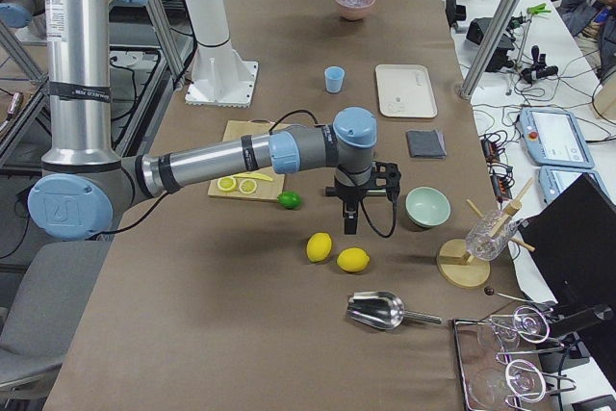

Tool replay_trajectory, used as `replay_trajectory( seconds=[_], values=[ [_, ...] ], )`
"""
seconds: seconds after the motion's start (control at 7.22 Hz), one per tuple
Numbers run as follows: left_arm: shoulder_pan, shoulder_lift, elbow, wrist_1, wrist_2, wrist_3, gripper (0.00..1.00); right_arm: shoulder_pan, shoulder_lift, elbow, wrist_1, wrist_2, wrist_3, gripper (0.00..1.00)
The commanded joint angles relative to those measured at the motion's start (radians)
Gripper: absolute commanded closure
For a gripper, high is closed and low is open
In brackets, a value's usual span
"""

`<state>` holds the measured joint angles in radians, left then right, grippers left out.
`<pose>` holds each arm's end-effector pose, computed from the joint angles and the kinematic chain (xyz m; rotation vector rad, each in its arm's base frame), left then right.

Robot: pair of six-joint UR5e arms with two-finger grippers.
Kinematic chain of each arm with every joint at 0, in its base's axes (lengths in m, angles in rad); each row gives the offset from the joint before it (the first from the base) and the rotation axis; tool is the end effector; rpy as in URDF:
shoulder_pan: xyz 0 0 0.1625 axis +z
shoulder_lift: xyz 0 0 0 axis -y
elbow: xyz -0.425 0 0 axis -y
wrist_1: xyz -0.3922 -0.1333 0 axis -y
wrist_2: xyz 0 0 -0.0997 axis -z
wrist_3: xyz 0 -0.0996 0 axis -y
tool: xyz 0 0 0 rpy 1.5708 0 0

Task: Mash ice and strawberries in cup
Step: 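Move the left gripper down into the pink bowl of ice cubes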

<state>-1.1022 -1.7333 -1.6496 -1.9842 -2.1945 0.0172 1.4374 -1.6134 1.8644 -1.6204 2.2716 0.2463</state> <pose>0.1940 -0.5495 0.4916 0.4911 0.7404 0.6580 0.0053 -0.4797 0.5443 0.0578 -0.7222 0.0374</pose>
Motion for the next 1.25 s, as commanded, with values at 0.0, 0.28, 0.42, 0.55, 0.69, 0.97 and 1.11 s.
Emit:
replay_trajectory(
  seconds=[0.0,0.28,0.42,0.55,0.69,0.97,1.11],
  values=[
    [0.013,0.037,0.004,-0.002,0.018,0.055,0.05,0.000,-0.008,0.003,0.001,0.012,0.004,0.00],
    [0.021,0.044,0.004,-0.002,0.010,0.056,0.05,0.000,-0.011,0.013,0.001,0.012,0.005,0.00],
    [0.056,0.044,0.002,-0.004,0.010,0.056,0.05,0.000,-0.017,0.018,0.001,0.012,0.005,0.00],
    [0.073,0.044,0.004,-0.004,0.018,0.056,0.05,0.000,-0.034,0.033,0.001,0.012,0.005,0.00],
    [0.082,0.060,0.004,-0.005,0.019,0.059,0.06,0.000,-0.039,0.039,0.001,0.012,0.007,0.00],
    [0.084,0.073,0.010,-0.004,0.018,0.108,0.06,0.000,-0.043,0.042,0.001,0.012,0.005,0.00],
    [0.084,0.060,0.052,-0.010,0.018,0.113,0.07,0.000,-0.048,0.047,0.001,0.012,0.005,0.00]
  ],
)
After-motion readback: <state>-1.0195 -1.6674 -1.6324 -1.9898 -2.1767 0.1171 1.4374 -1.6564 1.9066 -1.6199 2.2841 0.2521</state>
